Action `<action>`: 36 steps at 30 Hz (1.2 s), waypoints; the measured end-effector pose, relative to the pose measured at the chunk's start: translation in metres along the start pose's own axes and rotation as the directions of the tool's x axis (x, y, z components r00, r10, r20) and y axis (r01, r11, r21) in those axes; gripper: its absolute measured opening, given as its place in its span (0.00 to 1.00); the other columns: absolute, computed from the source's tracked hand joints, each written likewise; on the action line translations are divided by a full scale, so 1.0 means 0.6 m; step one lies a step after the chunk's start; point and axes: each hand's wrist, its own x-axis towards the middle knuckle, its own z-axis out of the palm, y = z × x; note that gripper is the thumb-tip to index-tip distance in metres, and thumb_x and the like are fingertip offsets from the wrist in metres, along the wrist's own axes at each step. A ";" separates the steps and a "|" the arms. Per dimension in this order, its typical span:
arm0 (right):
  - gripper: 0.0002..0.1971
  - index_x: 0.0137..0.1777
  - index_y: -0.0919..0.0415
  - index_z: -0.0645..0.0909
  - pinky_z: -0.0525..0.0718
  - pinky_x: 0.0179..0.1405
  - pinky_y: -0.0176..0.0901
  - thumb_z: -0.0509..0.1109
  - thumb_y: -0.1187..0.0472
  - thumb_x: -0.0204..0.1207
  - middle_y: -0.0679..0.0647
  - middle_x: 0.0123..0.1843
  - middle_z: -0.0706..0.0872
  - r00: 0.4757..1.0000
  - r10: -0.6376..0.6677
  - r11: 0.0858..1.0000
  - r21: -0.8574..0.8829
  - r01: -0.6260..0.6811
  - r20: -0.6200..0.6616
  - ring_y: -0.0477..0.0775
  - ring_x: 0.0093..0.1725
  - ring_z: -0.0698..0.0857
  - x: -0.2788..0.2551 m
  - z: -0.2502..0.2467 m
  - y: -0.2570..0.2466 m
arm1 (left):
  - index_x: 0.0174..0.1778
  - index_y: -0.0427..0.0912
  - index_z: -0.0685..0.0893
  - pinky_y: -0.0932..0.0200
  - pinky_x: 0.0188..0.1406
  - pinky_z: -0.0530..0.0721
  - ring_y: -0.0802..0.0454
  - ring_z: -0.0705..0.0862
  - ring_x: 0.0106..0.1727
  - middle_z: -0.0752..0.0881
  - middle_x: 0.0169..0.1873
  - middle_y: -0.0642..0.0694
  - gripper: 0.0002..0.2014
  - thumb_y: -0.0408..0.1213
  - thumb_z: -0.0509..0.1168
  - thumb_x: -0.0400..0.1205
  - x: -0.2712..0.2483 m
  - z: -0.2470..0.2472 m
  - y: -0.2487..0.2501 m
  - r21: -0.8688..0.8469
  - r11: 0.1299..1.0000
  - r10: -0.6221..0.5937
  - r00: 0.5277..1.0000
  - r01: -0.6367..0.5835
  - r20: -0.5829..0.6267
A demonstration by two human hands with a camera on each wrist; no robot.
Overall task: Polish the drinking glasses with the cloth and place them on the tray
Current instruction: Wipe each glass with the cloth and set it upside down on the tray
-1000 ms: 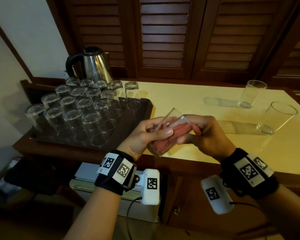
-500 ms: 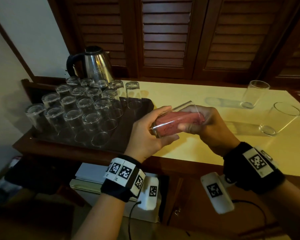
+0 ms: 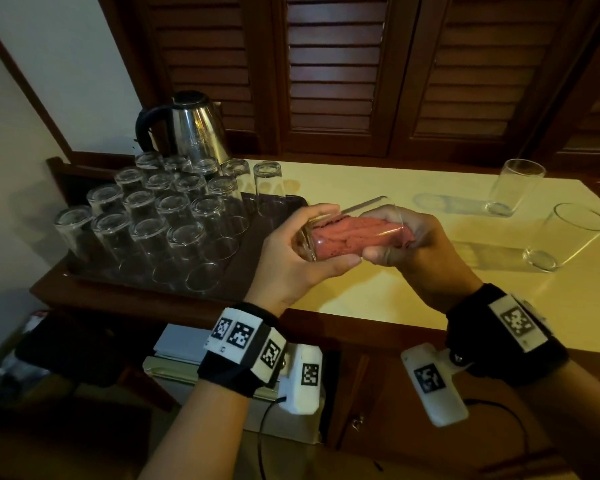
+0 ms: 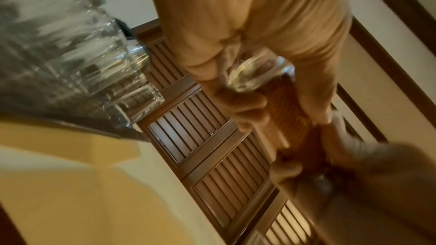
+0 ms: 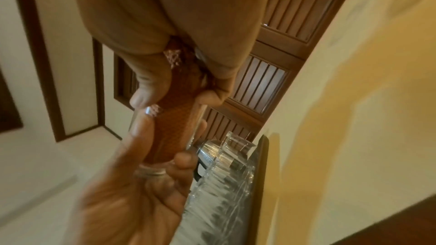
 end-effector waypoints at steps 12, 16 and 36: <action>0.14 0.57 0.60 0.86 0.86 0.49 0.44 0.73 0.65 0.70 0.58 0.53 0.91 0.999 0.047 0.999 0.000 -0.047 0.005 0.58 0.53 0.89 0.007 0.000 -0.002 | 0.64 0.57 0.83 0.58 0.48 0.90 0.59 0.88 0.56 0.88 0.56 0.58 0.37 0.45 0.86 0.57 0.005 -0.006 -0.003 0.077 0.997 -0.007 0.999 0.011 -0.045; 0.14 0.56 0.59 0.86 0.87 0.51 0.41 0.75 0.67 0.70 0.55 0.55 0.90 0.995 -0.102 0.992 -0.074 0.102 0.001 0.55 0.55 0.89 0.007 0.008 -0.004 | 0.61 0.45 0.84 0.69 0.22 0.76 0.58 0.79 0.26 0.88 0.47 0.43 0.30 0.47 0.80 0.63 0.006 -0.003 0.008 -0.334 0.896 -0.291 0.955 0.294 0.060; 0.20 0.69 0.64 0.79 0.84 0.40 0.40 0.71 0.64 0.77 0.59 0.63 0.89 0.967 0.256 0.937 0.248 -0.247 -0.006 0.56 0.58 0.87 0.005 0.037 0.028 | 0.63 0.46 0.83 0.63 0.33 0.87 0.57 0.89 0.45 0.88 0.50 0.52 0.33 0.43 0.87 0.63 0.008 -0.032 -0.007 0.031 0.999 -0.022 0.996 0.025 -0.088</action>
